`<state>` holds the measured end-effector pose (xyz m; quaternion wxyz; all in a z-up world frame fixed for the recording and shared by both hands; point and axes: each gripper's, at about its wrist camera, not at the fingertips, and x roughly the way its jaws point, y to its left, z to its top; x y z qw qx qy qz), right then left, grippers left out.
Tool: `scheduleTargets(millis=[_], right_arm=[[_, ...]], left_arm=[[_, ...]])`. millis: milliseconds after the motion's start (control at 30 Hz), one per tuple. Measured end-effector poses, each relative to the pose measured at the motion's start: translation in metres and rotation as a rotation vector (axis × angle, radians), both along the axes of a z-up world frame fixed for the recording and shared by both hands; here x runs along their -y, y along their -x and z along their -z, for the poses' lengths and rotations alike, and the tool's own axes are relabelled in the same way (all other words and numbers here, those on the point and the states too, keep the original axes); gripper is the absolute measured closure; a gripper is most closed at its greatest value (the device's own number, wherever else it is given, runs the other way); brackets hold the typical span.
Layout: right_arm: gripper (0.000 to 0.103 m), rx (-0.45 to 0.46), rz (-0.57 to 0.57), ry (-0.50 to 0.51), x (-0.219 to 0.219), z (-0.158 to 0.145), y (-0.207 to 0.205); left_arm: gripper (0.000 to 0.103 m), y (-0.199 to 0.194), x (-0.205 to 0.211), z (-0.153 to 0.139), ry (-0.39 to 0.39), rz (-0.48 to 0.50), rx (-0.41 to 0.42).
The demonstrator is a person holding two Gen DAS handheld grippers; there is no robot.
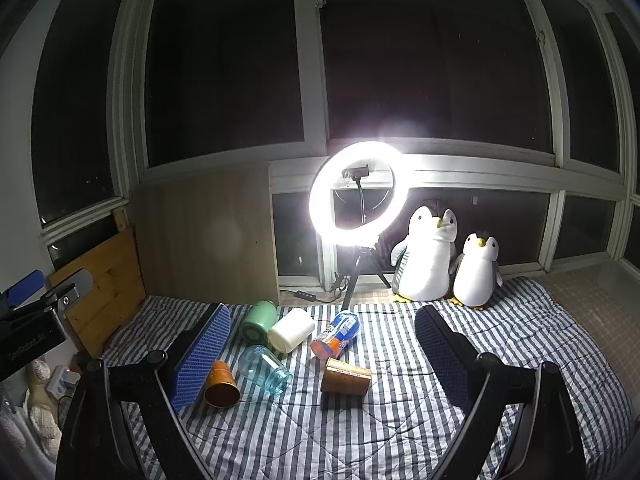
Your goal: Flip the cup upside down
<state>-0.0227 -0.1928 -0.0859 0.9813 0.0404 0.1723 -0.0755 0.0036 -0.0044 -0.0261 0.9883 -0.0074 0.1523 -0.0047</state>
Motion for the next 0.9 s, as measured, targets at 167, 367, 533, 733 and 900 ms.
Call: scheduleTargets(millis=[167,367,533,733,900], right_arm=[[0.012,-0.019,0.001,-0.010,0.003,0.005,-0.009],[0.012,-0.051,0.001,-0.027,0.011,0.014,-0.020],[0.012,-0.092,0.011,-0.060,0.025,0.025,-0.035],[0.012,-0.167,0.011,-0.095,0.044,0.046,-0.057],[0.012,-0.219,0.004,-0.122,0.057,0.061,-0.073]], left_arm=[[0.001,-0.006,0.001,0.006,-0.001,0.000,-0.018],[0.001,-0.021,0.000,0.016,0.002,-0.004,-0.054],[0.001,-0.040,-0.001,0.030,0.006,-0.007,-0.101],[0.001,-0.066,-0.003,0.052,0.020,-0.006,-0.170],[0.001,-0.091,-0.003,0.075,0.037,0.003,-0.241]])
